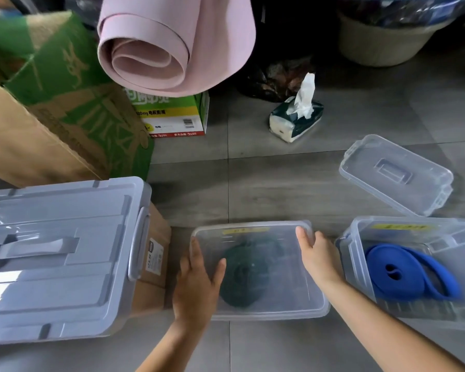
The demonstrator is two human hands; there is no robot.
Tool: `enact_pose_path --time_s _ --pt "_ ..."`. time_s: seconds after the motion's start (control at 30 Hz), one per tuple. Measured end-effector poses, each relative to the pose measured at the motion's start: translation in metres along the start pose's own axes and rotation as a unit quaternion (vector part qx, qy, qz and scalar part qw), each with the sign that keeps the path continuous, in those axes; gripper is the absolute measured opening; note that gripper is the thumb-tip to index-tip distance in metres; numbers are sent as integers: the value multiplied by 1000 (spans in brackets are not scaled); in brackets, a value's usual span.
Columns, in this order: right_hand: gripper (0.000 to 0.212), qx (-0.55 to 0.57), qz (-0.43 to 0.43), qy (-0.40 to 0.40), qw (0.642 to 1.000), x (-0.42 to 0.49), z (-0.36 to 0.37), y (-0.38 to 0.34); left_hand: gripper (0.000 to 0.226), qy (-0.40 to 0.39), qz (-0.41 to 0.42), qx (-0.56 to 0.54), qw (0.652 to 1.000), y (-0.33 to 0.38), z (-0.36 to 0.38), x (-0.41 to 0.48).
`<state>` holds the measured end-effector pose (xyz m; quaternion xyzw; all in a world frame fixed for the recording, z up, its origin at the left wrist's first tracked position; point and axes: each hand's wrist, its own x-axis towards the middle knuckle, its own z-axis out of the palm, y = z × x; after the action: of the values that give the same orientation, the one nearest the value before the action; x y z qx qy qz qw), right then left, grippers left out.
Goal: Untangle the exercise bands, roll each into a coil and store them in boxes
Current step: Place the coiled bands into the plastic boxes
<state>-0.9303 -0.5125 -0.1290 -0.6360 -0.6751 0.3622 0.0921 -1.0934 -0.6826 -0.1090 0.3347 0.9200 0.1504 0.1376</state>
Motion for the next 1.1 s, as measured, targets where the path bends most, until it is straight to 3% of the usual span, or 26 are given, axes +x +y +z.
enact_pose_path --time_s 0.2,0.3,0.37,0.57,0.67,0.8,0.9,1.0,1.1 --pt "57 64 33 35 997 11 1 -9 79 9 -3 37 999 5 -4 11" --pt "52 -50 -35 29 998 14 2 -13 57 42 120 110 986 13 -4 14" --pt "52 -74 -57 40 995 15 3 -15 49 29 203 98 974 13 -2 19" --pt "52 -64 -48 36 996 11 -2 -21 51 -35 153 108 982 19 -3 26" --pt "66 -7 -17 3 1000 0 -5 -21 56 -76 87 63 991 50 -1 18" --pt "73 -52 -71 -28 996 -36 1 3 61 -106 179 117 971 80 31 -8" --pt "60 -138 -89 -29 986 -41 -1 10 59 -133 164 171 962 83 48 -14" --pt "63 -203 -103 -59 972 -31 -9 -7 60 -132 138 170 967 88 47 -9" --pt "70 -154 -178 -57 970 -12 -41 -28 69 -129 143 139 971 109 47 1"
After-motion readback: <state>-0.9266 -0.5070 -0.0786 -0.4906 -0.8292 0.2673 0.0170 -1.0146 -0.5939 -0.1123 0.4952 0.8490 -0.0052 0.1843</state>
